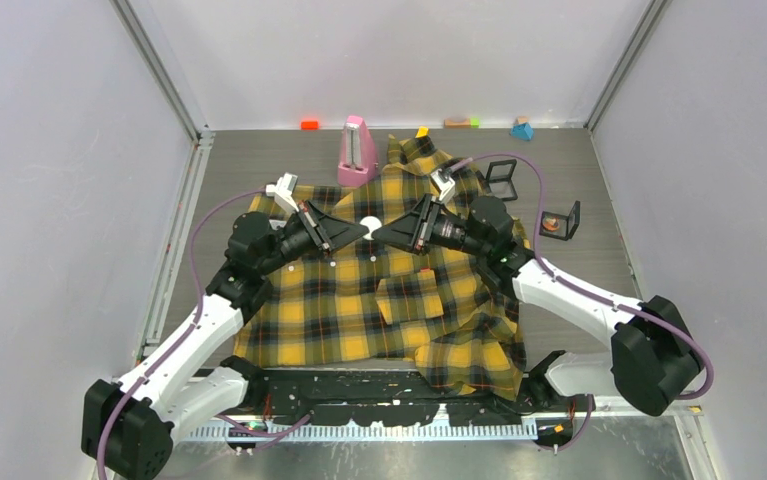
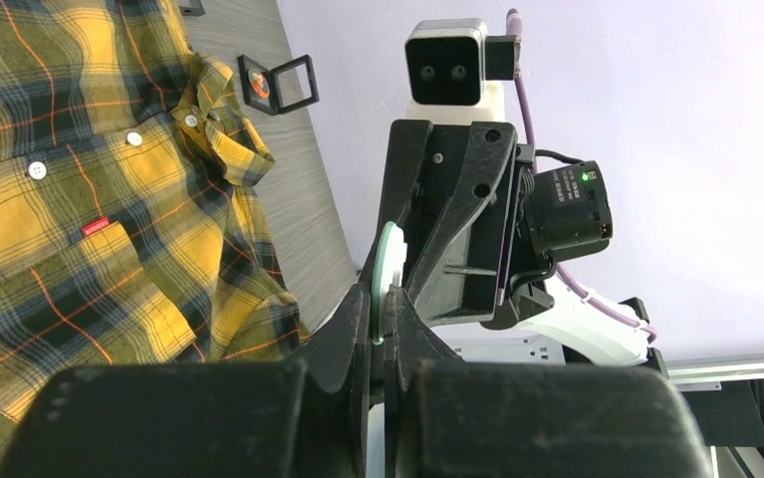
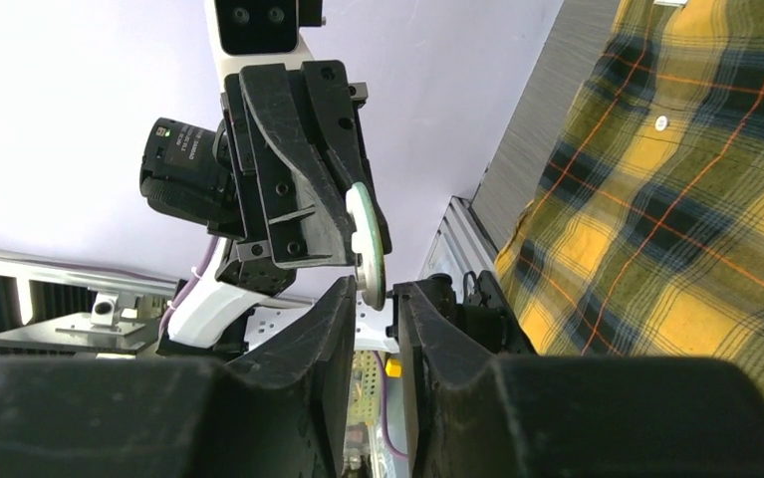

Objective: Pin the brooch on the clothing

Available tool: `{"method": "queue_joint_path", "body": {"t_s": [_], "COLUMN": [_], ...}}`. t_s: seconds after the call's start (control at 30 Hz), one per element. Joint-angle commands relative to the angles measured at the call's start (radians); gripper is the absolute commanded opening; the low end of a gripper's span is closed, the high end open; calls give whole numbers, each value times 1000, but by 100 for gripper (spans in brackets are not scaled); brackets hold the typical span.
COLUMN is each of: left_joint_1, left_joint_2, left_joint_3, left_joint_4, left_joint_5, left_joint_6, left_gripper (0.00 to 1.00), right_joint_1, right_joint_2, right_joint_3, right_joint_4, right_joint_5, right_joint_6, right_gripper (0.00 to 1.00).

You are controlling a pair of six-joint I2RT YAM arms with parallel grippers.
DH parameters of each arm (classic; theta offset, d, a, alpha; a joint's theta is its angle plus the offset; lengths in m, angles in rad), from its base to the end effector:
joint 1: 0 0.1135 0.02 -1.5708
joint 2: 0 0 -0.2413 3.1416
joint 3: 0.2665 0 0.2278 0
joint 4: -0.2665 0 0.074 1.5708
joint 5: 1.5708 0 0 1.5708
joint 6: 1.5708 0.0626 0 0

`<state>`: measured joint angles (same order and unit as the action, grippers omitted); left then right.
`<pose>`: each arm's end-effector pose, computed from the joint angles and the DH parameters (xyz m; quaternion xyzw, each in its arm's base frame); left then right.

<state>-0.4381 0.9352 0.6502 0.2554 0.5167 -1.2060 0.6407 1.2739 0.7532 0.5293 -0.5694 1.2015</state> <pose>0.1978 -0.1268 0.2997 -0.0948 0.7098 -0.6181 0.3241 0.2176 0.2044 0.2880 -0.0047 0.7045 0.6623 0.2548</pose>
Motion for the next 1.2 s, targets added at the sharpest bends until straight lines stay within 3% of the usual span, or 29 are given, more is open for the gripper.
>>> {"method": "queue_joint_path", "body": {"t_s": [0.0, 0.27, 0.4, 0.43, 0.5, 0.57, 0.63, 0.8, 0.9, 1.17], "left_joint_1": [2, 2, 2, 2, 2, 7, 18, 48, 50, 50], "left_joint_2": [-17, -30, -32, -31, -31, -34, -34, -10, 16, 77], "left_joint_3": [3, -12, -13, -10, 3, 20, 52, 122, 144, 146], "left_joint_4": [66, 55, 52, 46, 11, -50, -131, -251, -289, -214], "left_joint_5": [17, 19, 49, 65, 99, 134, 170, 309, 410, 572], "left_joint_6": [-7, -9, -3, 5, 35, 82, 143, 306, 383, 393], "left_gripper": [0, 0, 2, 9, 35, 55, 67, 84, 83, 60], "right_joint_1": [17, 19, 18, 18, 14, 5, -2, -6, -4, 23], "right_joint_2": [14, 11, 9, 7, -1, -9, -20, -47, -74, -134], "right_joint_3": [59, 42, 42, 46, 56, 70, 88, 155, 156, 141], "right_joint_4": [49, 96, 89, 81, 16, -44, -108, -346, -420, -477], "right_joint_5": [-12, 22, 25, 24, 16, -16, -64, -174, -256, -306], "right_joint_6": [-30, -26, -40, -45, -76, -100, -127, -233, -253, -271], "right_gripper": [26, 15, 1, 1, 1, 1, 1, 1, 1, 1]}}
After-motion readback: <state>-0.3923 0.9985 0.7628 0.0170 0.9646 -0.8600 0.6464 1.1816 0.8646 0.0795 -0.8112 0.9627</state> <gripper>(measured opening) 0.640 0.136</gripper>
